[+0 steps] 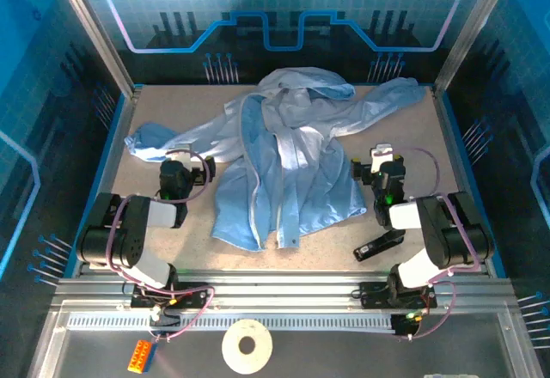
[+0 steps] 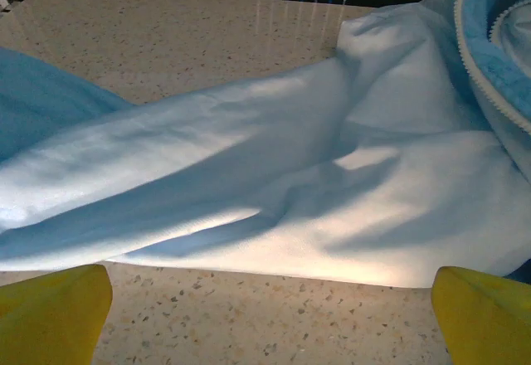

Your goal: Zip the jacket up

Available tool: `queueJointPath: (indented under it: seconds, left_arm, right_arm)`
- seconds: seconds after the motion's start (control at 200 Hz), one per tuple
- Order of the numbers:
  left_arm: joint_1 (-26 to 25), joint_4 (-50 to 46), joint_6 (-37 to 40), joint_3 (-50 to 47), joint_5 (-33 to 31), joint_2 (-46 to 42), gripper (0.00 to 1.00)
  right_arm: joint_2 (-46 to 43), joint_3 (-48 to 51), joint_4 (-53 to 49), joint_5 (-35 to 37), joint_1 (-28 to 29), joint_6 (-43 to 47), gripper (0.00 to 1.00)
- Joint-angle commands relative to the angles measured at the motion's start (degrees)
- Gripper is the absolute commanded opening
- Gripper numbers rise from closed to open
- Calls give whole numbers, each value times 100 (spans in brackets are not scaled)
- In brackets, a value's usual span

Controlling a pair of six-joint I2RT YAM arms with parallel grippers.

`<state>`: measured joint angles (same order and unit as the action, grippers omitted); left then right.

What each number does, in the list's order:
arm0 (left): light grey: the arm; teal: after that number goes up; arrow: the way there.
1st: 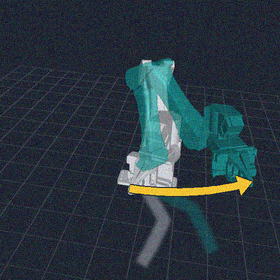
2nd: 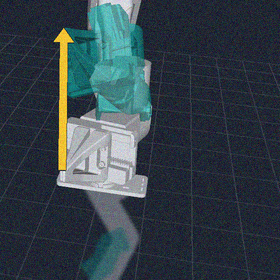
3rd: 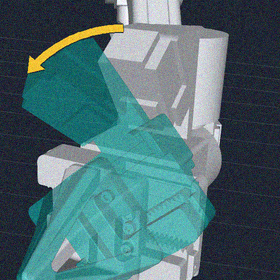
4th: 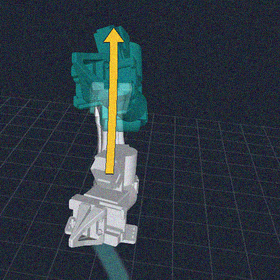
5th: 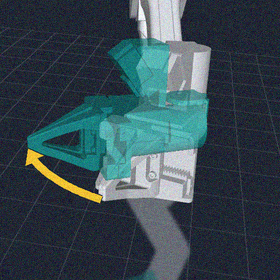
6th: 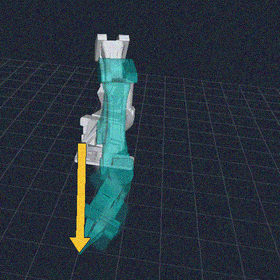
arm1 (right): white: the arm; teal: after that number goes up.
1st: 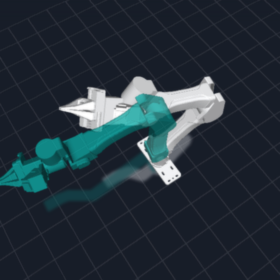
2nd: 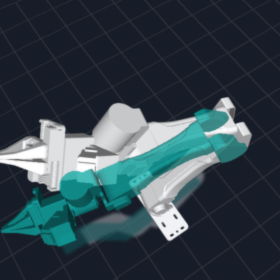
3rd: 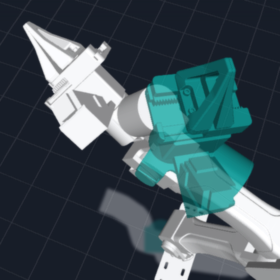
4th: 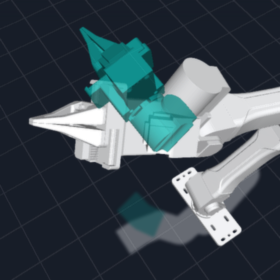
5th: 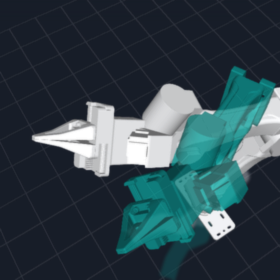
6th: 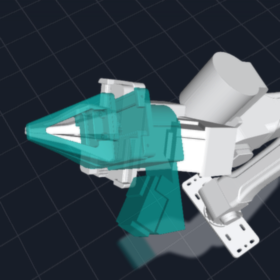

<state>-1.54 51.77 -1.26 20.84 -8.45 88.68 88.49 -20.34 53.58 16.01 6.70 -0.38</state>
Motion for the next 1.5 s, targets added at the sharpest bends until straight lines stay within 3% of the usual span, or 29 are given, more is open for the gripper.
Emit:
queueJointPath:
  seconds: [0.0, 1.411, 1.496]
  left_arm:
    - [51, 93, 139, 121, 238, 18, 99]
    - [94, 39, 126, 141, 314, 18, 99]
    - [55, 153, 126, 74, 153, 11, 99]
  right_arm:
    - [19, -104, 100, -7, -33, 4, 100]
    - [11, -119, 51, -93, -95, -41, 100]
    - [-11, -114, 14, -355, -210, -100, 100]
